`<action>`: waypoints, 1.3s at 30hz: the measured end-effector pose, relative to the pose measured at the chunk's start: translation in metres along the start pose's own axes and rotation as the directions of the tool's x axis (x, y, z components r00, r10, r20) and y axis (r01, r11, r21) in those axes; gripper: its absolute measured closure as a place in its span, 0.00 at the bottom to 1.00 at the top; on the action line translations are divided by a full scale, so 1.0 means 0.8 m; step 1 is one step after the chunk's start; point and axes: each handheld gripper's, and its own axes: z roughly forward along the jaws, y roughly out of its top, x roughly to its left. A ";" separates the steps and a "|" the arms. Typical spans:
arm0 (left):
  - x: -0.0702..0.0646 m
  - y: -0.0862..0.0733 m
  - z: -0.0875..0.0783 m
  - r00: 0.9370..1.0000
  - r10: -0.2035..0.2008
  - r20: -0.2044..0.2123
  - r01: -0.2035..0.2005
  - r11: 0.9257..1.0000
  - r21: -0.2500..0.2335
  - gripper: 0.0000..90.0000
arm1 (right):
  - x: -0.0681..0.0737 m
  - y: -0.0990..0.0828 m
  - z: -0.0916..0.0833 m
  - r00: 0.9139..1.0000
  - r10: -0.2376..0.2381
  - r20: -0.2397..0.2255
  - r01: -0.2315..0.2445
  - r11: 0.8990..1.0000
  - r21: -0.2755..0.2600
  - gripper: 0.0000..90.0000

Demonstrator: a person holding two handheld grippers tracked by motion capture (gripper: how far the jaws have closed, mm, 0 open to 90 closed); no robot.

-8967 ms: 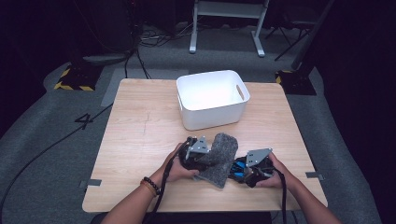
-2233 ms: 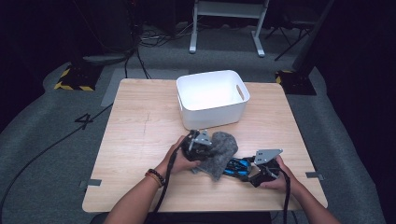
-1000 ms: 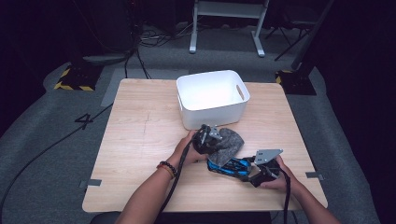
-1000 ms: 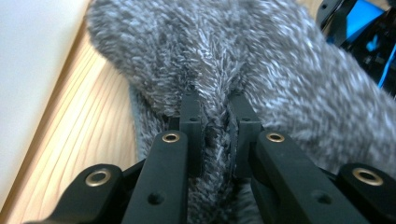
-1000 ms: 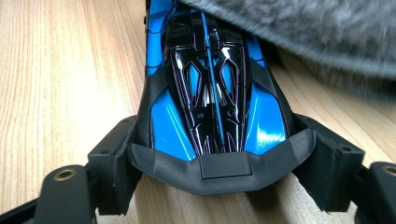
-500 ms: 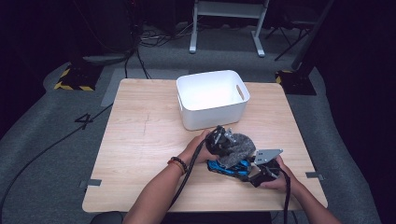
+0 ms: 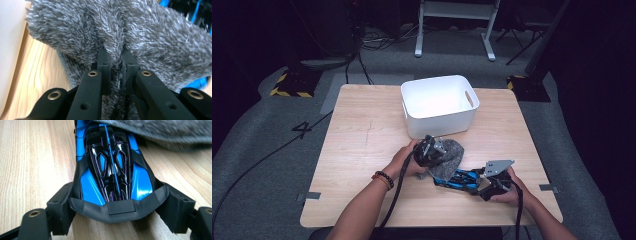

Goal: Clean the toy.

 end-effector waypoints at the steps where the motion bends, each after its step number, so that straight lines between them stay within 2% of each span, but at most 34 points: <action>1: -0.003 -0.004 -0.003 1.000 0.005 -0.003 -0.005 1.000 -0.002 0.90 | 0.000 0.000 0.000 1.000 0.000 0.000 0.000 1.000 0.000 0.26; 5: -0.021 -0.021 -0.017 1.000 0.011 -0.008 -0.012 1.000 -0.029 0.90 | 0.000 0.000 0.000 1.000 0.002 0.002 -0.002 1.000 0.001 0.26; 6: -0.027 -0.023 -0.022 1.000 0.011 0.004 -0.010 0.999 -0.047 0.90 | 0.001 0.001 0.000 1.000 0.004 0.006 -0.004 1.000 0.004 0.26; 7: -0.033 -0.024 -0.027 0.999 0.015 0.033 -0.013 0.998 -0.064 0.90 | 0.001 0.001 0.000 1.000 0.009 0.008 -0.009 1.000 0.005 0.26; 8: -0.042 -0.025 -0.032 0.998 0.033 0.049 -0.029 0.996 -0.087 0.90 | 0.002 0.002 0.000 1.000 0.011 0.013 -0.011 1.000 0.008 0.26; 10: -0.062 -0.023 -0.039 0.993 0.073 0.095 -0.061 0.991 -0.117 0.90 | 0.003 0.003 0.001 1.000 0.019 0.021 -0.020 1.000 0.014 0.26; 12: -0.085 -0.019 -0.036 0.985 0.114 0.128 -0.097 0.987 -0.130 0.90 | 0.003 0.005 0.002 0.999 0.027 0.030 -0.028 1.000 0.015 0.26; 13: -0.095 -0.016 -0.031 0.981 0.134 0.141 -0.115 0.985 -0.132 0.90 | 0.003 0.005 0.003 0.999 0.031 0.034 -0.031 0.999 0.013 0.26; 15: -0.108 -0.009 -0.016 0.971 0.146 0.187 -0.122 0.984 -0.132 0.90 | 0.004 0.007 0.005 0.998 0.039 0.041 -0.040 0.999 0.014 0.26; 17: -0.116 -0.002 -0.001 0.969 0.159 0.191 -0.140 0.984 -0.110 0.90 | 0.005 0.008 0.006 0.998 0.044 0.051 -0.045 0.999 0.016 0.26; 19: -0.119 0.004 0.013 0.969 0.153 0.194 -0.134 0.985 -0.105 0.89 | 0.006 0.009 0.007 0.997 0.050 0.056 -0.050 0.999 0.013 0.26; 22: -0.116 0.011 0.028 0.974 0.144 0.173 -0.129 0.987 -0.096 0.89 | 0.007 0.009 0.007 0.997 0.051 0.056 -0.052 0.999 0.011 0.26; 25: -0.111 0.014 0.033 0.976 0.151 0.158 -0.136 0.986 -0.099 0.90 | 0.007 0.007 0.006 0.998 0.048 0.048 -0.048 0.999 0.010 0.27; 27: -0.110 0.014 0.033 0.975 0.165 0.151 -0.152 0.984 -0.094 0.90 | 0.006 0.006 0.004 0.998 0.046 0.045 -0.046 0.999 0.009 0.27; 30: -0.107 0.011 0.028 0.977 0.169 0.128 -0.161 0.985 -0.068 0.91 | 0.006 0.006 0.004 0.998 0.043 0.045 -0.043 0.999 0.012 0.27; 34: -0.094 -0.004 0.018 0.982 0.134 0.130 -0.126 0.990 -0.065 0.91 | 0.007 0.006 0.004 0.998 0.045 0.047 -0.046 0.999 0.016 0.27; 39: -0.084 -0.017 0.008 0.986 0.118 0.121 -0.112 0.992 -0.055 0.91 | 0.006 0.007 0.004 0.998 0.044 0.044 -0.045 0.999 0.019 0.27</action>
